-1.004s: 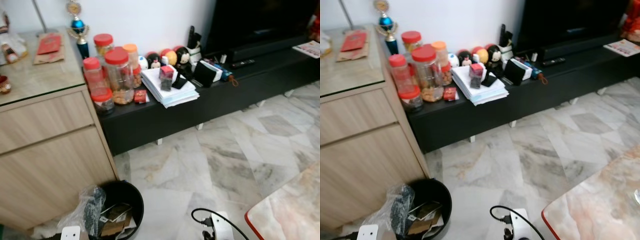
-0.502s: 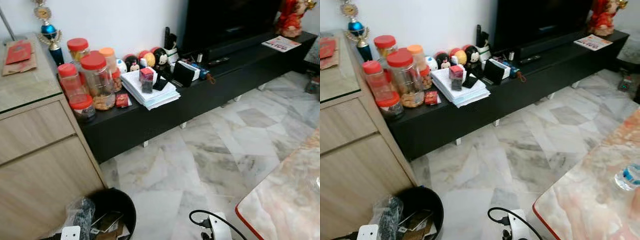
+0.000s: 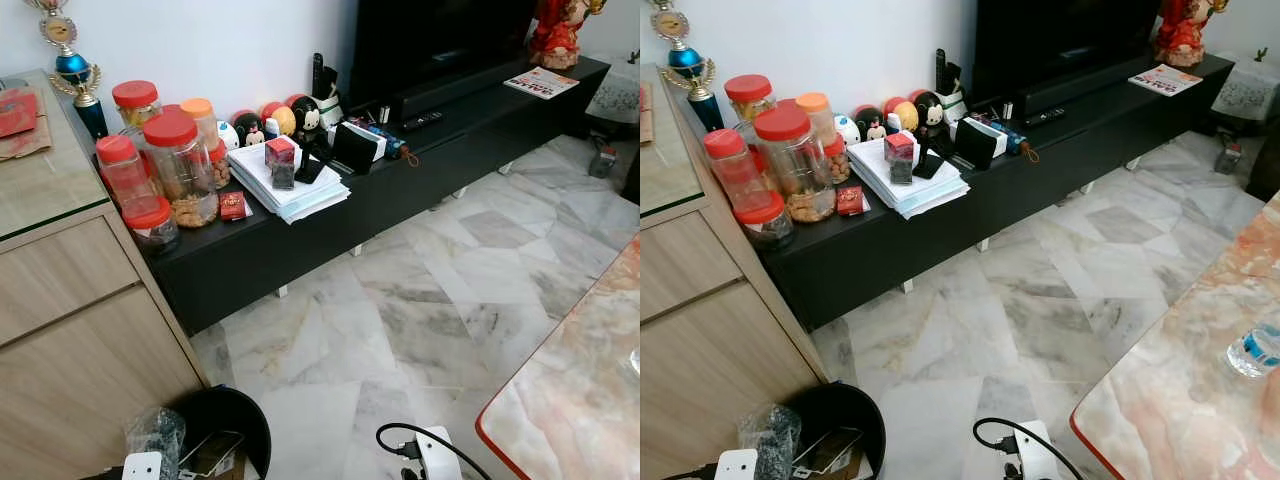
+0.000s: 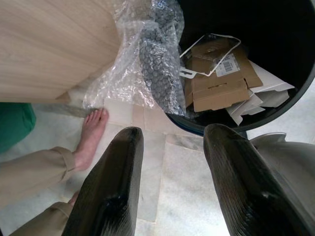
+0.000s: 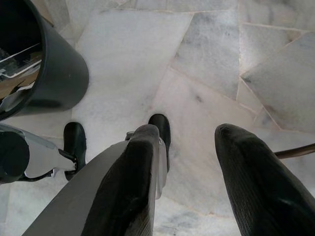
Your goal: Picking trash to rubbish bin
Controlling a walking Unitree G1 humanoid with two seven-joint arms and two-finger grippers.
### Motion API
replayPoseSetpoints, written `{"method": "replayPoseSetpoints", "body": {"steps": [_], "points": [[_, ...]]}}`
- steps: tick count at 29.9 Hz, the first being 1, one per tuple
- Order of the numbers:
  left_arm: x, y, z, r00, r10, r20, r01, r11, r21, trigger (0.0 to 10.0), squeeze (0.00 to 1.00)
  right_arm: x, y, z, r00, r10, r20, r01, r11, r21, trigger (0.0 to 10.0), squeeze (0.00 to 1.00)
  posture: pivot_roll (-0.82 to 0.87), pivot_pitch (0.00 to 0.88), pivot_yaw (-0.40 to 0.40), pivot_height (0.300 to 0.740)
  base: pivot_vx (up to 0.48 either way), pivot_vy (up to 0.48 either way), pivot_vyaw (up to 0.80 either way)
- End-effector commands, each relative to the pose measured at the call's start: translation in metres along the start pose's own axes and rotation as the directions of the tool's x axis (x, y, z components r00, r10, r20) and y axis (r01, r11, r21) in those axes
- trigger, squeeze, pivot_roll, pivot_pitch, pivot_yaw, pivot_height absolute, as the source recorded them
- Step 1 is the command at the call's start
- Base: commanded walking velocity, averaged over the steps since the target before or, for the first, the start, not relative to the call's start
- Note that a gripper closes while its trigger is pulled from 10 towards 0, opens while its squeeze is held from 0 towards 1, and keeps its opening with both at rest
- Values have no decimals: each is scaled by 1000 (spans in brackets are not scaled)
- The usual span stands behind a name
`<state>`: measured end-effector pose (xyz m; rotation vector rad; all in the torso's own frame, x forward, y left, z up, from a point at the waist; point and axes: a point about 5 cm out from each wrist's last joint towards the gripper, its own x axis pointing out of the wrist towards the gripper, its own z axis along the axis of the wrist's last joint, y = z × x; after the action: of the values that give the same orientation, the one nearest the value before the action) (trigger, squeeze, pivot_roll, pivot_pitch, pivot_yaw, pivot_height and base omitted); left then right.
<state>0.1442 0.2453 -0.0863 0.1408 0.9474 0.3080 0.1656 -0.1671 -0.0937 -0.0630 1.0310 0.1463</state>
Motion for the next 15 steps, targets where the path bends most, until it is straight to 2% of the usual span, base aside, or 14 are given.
{"method": "replayPoseSetpoints", "body": {"steps": [1, 15], "points": [[-1, -4, -4, 1000, -10, -15, 10, 1000, 11, 10000, 0, -1, 1, -5, 1000, 2, -20, -2, 1000, -8, 10000, 0, 44, 59, -3, 740, 0, 0, -725], [-2, -4, -8, 999, -10, -36, 11, 999, 33, 10000, 0, -1, 1, -6, 1000, 3, -22, -3, 1000, -7, 10000, 0, 45, 61, -3, 740, 0, 0, -728]]}}
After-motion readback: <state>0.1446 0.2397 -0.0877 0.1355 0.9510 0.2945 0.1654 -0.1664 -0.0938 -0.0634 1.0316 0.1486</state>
